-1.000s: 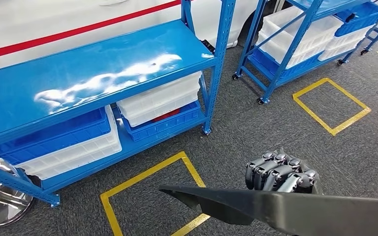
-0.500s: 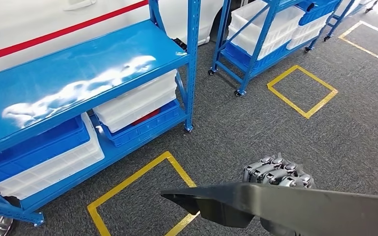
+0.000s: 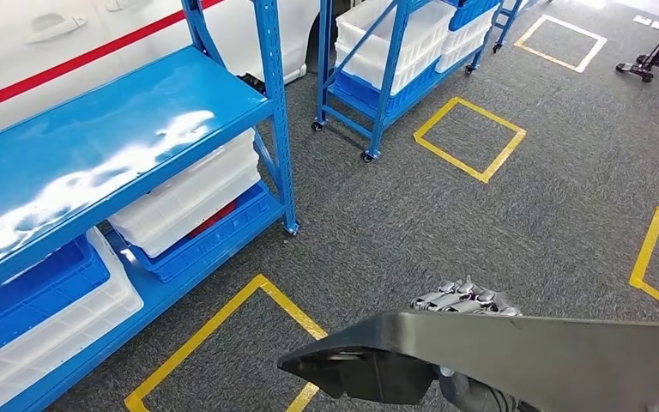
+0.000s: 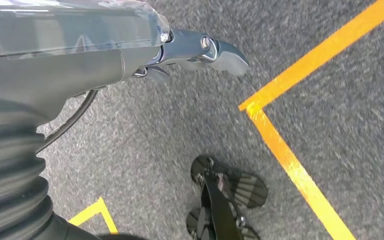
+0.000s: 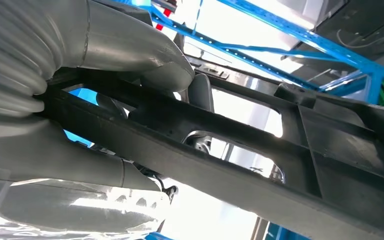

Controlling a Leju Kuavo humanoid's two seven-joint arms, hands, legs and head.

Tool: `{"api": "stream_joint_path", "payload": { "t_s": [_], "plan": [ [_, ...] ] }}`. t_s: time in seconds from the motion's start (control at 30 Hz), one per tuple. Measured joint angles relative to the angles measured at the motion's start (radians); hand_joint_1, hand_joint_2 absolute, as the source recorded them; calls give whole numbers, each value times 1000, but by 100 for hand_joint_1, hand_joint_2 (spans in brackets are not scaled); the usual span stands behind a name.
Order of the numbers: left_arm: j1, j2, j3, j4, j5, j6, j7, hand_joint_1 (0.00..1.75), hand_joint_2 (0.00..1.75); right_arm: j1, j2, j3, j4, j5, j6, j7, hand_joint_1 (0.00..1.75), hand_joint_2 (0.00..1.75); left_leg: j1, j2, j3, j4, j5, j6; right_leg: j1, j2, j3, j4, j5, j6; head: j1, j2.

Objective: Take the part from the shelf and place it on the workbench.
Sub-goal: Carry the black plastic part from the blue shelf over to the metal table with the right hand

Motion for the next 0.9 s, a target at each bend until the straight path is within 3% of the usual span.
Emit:
{"api": "stream_joint_path", "payload": {
  "t_s": [0.03, 0.1, 0.17, 0.23, 0.27, 0.3, 0.37, 0.43, 0.47, 0.53, 0.6, 0.67, 0.73, 0.77, 0.8, 0.83, 0.9],
  "plan": [
    [0, 0, 0, 0, 0, 0, 0, 0, 175, 1, 0, 0, 0, 0, 0, 0, 155, 175, 1, 9, 0, -2, 3, 6, 0, -7, -3, 4, -2, 4, 0, 0],
    [-1, 0, 1, -1, 0, 0, -1, 0, 175, 2, 0, 0, 0, -1, -2, 0, 155, 175, 3, 29, 1, -8, 7, 16, 1, -51, -29, 57, -33, 12, 6, 0],
    [1, 1, 2, -2, -1, 1, -3, 0, 175, 4, 0, 0, -1, -3, -9, 0, 155, 175, -1, 48, 1, -9, 7, 21, -1, -98, -88, 177, -93, 21, 11, 0],
    [3, 5, 2, -3, -6, -5, -10, 0, 175, 11, 1, -6, -3, -13, -18, 0, 155, 175, -5, 71, 1, -9, 5, 23, -4, -110, -136, 269, -120, 23, 12, 0],
    [3, 8, 2, -3, -10, -11, -14, 0, 175, 13, 2, -13, -4, -23, -18, 0, 155, 175, -7, 81, 2, -9, 3, 24, -3, -112, -134, 265, -107, 20, 11, 0],
    [2, 12, 1, -4, -16, -20, -19, 0, 175, 11, 2, -24, -6, -36, -12, 0, 155, 175, -10, 92, 4, -10, 2, 24, -1, -115, -114, 225, -79, 14, 12, 0],
    [-1, 18, 0, -4, -30, -39, -31, 0, 175, -4, 6, -60, -7, -64, 14, 0, 155, 175, -15, 111, 10, -11, -2, 22, 15, -155, -42, 86, -20, -10, 11, 0],
    [-4, 25, -4, -4, -42, -53, -40, 0, 175, -17, 11, -101, -14, -80, 43, -1, 155, 175, -16, 130, 16, -16, -4, 18, 33, -193, 1, -1, 0, -33, 12, 0],
    [-5, 29, -7, -4, -47, -56, -43, 0, 175, -17, 14, -118, -21, -82, 54, -1, 155, 175, -16, 139, 19, -20, -4, 14, 37, -195, 4, -11, -2, -40, 12, 0],
    [-7, 38, -11, -5, -55, -58, -43, 0, 175, -8, 17, -145, -38, -85, 73, -2, 155, 175, -16, 149, 29, -28, -6, 6, 35, -170, 11, -29, 9, -49, 13, 0],
    [-8, 45, -14, -6, -56, -56, -43, 0, 175, -4, 20, -163, -48, -90, 89, -3, 155, 175, -16, 108, 22, 4, -31, -1, 25, -146, 26, -56, 23, -52, 12, 0],
    [-5, 50, -15, -6, -56, -54, -42, 0, 175, -4, 24, -173, -50, -97, 105, -4, 155, 175, -11, 52, -28, 113, -89, -7, 19, -123, 34, -66, 29, -53, 12, 0],
    [-1, 53, -15, -6, -57, -52, -40, 0, 175, -3, 28, -180, -46, -101, 119, -2, 155, 175, -7, 39, -89, 227, -129, -15, 18, -96, 31, -62, 28, -53, 11, 0],
    [0, 55, -15, -6, -57, -52, -39, 0, 175, -3, 31, -183, -43, -103, 125, -2, 155, 175, -5, 38, -101, 242, -121, -19, 16, -81, 29, -57, 27, -51, 11, 0],
    [0, 57, -15, -6, -58, -53, -39, 0, 175, -5, 32, -187, -38, -105, 131, -1, 155, 175, -3, 37, -94, 217, -93, -24, 13, -66, 27, -50, 23, -46, 11, 0],
    [0, 59, -16, -6, -59, -54, -39, 0, 175, -7, 33, -191, -33, -106, 137, -1, 155, 175, 1, 30, -71, 159, -54, -30, 8, -52, 25, -39, 18, -38, 11, 0],
    [-2, 60, -16, -6, -62, -57, -38, 0, 175, -17, 36, -195, -23, -109, 149, 3, 155, 175, 9, -8, -23, 49, -6, -36, 2, -28, 13, -8, 3, -21, 10, 0]
  ]
}}
